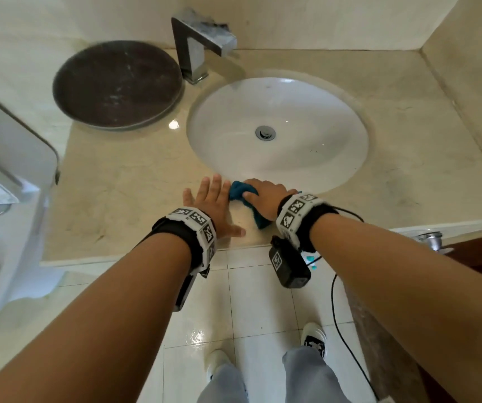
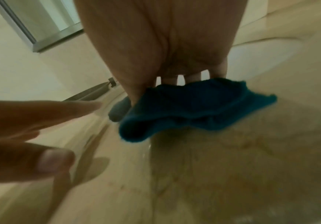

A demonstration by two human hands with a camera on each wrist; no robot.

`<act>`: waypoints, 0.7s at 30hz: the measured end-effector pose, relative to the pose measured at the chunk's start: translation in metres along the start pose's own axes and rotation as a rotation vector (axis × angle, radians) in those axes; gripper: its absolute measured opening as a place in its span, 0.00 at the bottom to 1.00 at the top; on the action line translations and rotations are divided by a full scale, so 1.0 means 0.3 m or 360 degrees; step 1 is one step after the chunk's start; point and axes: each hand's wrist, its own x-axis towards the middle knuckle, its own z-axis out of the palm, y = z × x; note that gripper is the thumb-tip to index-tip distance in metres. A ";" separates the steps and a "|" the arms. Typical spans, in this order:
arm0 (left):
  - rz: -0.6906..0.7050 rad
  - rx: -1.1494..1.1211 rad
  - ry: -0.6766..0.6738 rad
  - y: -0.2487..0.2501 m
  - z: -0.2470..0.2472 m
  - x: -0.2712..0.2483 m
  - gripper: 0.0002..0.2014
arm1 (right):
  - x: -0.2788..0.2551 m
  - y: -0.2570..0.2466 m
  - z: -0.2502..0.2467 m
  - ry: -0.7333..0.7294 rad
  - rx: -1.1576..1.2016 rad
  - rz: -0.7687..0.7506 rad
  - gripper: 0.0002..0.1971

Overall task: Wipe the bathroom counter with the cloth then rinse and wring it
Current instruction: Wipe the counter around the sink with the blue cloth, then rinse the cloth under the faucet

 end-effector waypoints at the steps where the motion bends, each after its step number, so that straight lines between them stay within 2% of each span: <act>1: 0.0002 -0.0026 0.0015 -0.003 -0.019 -0.007 0.53 | 0.006 0.005 -0.023 -0.0006 0.0108 -0.0008 0.19; 6: 0.0002 -0.0228 0.0186 0.015 -0.158 -0.028 0.42 | -0.019 0.050 -0.156 0.0257 0.0403 0.0043 0.16; 10: 0.0060 -0.0329 0.0298 0.061 -0.293 0.012 0.35 | -0.022 0.076 -0.283 0.0385 0.0535 0.0020 0.19; 13: 0.0122 -0.0472 0.0381 0.099 -0.374 0.059 0.32 | -0.004 0.091 -0.374 0.0399 0.0661 -0.0094 0.16; 17: 0.0134 -0.0880 0.0520 0.172 -0.480 0.076 0.23 | 0.024 0.113 -0.483 0.0323 0.0776 -0.0280 0.10; 21: 0.0084 -0.1099 0.0579 0.226 -0.596 0.085 0.15 | 0.022 0.129 -0.580 0.0233 0.0997 -0.0410 0.11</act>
